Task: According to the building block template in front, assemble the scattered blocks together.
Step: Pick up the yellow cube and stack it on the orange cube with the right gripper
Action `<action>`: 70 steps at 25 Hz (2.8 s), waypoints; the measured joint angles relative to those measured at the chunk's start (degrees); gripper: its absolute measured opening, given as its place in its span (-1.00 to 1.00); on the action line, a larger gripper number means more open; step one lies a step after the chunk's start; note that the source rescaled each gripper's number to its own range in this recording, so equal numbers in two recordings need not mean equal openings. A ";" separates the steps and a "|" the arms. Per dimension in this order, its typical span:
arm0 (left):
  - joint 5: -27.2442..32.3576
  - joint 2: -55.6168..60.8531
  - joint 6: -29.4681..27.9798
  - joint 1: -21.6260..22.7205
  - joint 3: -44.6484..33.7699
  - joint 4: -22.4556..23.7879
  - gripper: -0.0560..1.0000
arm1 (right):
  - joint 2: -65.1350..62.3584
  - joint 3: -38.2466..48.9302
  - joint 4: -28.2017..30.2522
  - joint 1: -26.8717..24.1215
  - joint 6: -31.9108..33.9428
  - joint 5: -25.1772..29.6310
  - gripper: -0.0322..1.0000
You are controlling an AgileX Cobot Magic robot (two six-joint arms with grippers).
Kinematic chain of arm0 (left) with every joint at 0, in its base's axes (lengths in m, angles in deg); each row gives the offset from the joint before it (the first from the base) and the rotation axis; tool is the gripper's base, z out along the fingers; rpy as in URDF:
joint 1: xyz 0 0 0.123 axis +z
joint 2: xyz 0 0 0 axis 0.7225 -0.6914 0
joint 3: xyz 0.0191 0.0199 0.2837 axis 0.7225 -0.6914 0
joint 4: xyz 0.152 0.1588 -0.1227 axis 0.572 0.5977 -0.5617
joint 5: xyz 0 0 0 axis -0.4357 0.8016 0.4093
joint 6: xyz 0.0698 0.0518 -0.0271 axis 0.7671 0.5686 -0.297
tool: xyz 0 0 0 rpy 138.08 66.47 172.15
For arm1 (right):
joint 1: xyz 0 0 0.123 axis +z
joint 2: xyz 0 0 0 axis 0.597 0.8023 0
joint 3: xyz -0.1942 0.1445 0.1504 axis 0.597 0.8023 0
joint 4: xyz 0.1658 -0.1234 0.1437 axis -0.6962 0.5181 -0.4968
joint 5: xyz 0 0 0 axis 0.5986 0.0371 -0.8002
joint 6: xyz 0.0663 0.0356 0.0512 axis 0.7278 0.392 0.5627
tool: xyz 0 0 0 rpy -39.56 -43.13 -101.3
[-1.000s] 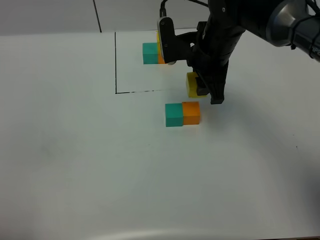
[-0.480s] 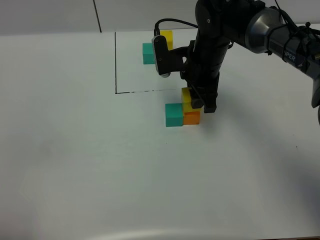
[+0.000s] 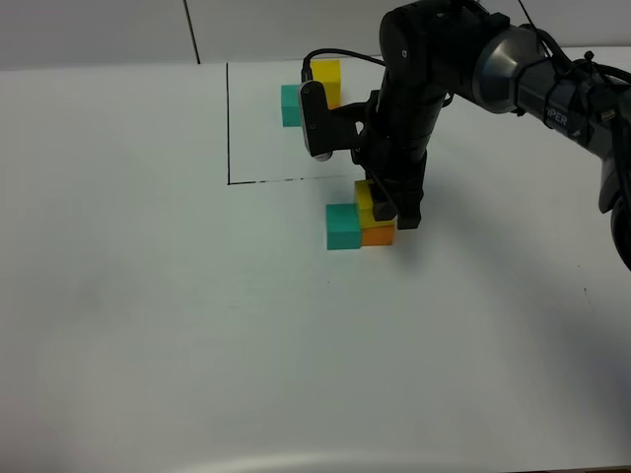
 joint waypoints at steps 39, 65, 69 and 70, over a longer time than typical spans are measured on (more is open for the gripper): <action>0.00 0.00 0.00 0.00 0.00 0.00 0.36 | 0.39 0.00 0.06 0.00 5.01 1.11 -0.93; 0.00 0.00 0.00 0.00 0.00 0.00 0.36 | -3.79 0.00 3.98 -0.06 13.61 0.94 0.89; 0.00 0.00 0.00 0.00 0.00 0.00 0.36 | -6.12 0.07 5.89 -1.35 24.23 5.75 0.94; 0.00 0.00 0.00 0.00 0.00 0.00 0.36 | -6.82 0.38 6.11 -1.91 26.40 5.94 0.94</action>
